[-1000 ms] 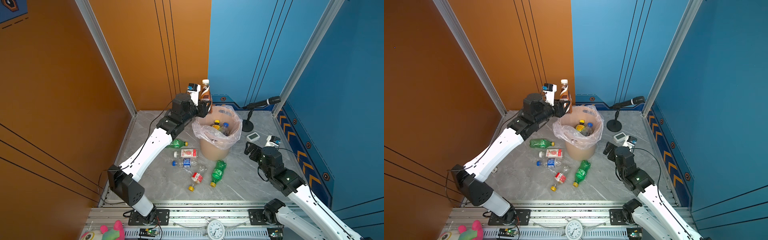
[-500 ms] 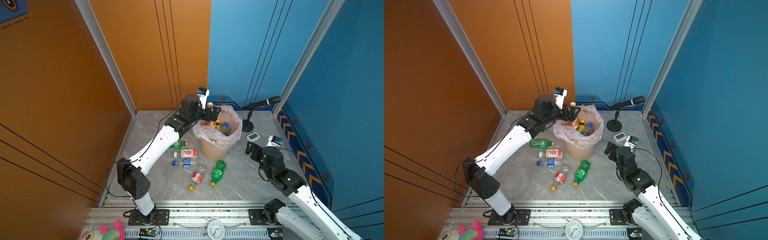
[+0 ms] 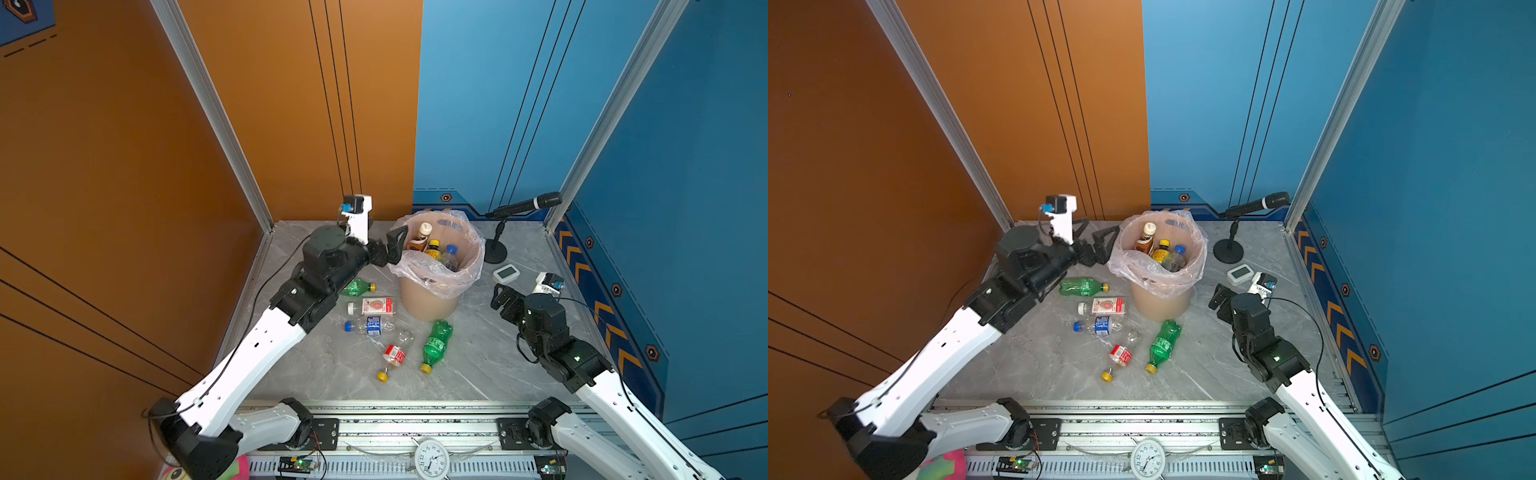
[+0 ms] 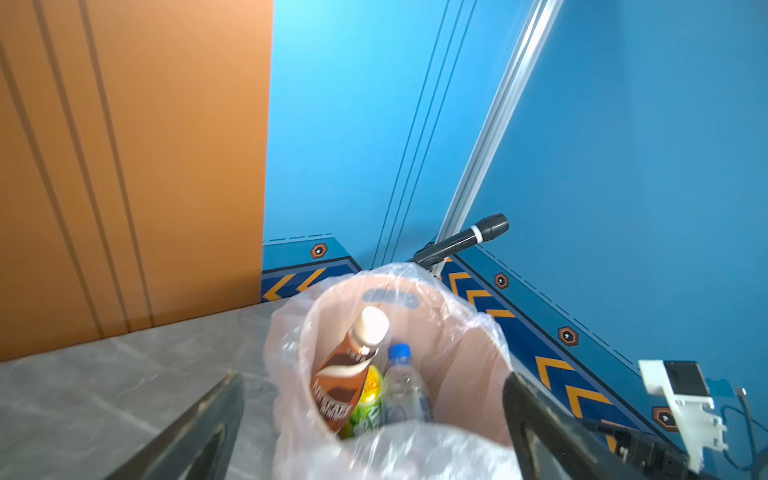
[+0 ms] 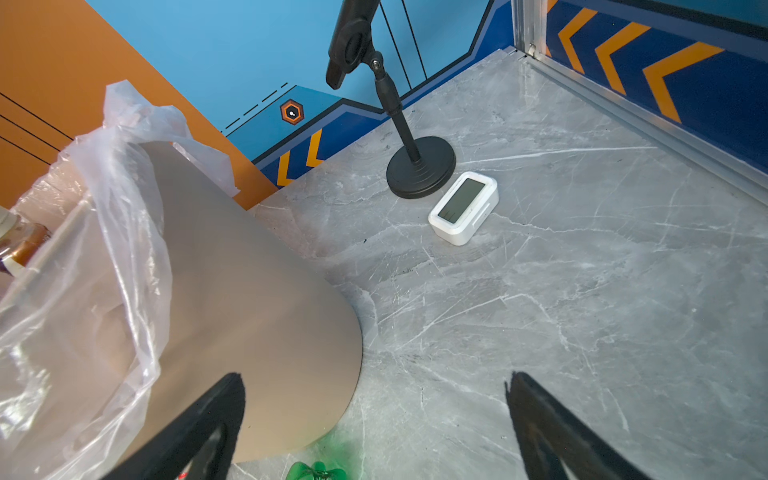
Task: Put the plastic bottles in the bin
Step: 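Withdraw the left gripper while the right gripper grasps the green soda bottle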
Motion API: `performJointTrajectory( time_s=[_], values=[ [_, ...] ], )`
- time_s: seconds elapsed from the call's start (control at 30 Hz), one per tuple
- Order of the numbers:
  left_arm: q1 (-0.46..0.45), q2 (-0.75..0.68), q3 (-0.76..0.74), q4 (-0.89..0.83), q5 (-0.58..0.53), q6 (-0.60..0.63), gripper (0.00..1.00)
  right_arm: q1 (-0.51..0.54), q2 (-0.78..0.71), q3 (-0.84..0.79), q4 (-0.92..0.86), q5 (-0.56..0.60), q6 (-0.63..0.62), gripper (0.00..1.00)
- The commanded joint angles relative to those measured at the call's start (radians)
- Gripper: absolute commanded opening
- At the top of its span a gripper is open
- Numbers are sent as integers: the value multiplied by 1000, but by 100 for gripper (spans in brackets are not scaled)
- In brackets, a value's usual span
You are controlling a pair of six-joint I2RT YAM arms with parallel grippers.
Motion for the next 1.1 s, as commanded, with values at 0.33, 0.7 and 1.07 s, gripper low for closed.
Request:
performJointTrajectory(
  time_s=[0.33,0.7,1.07],
  values=[
    [62,-543,-681,-267,-201,-286,98,35,23,-92,-31,-91,160,100],
    [96,-541,-707,-266,-186,-319,98,334,117,-153,22,64,358,100],
    [138,-539,-718,-275,-146,-327,98,516,413,-101,173,89,479,100]
  ],
)
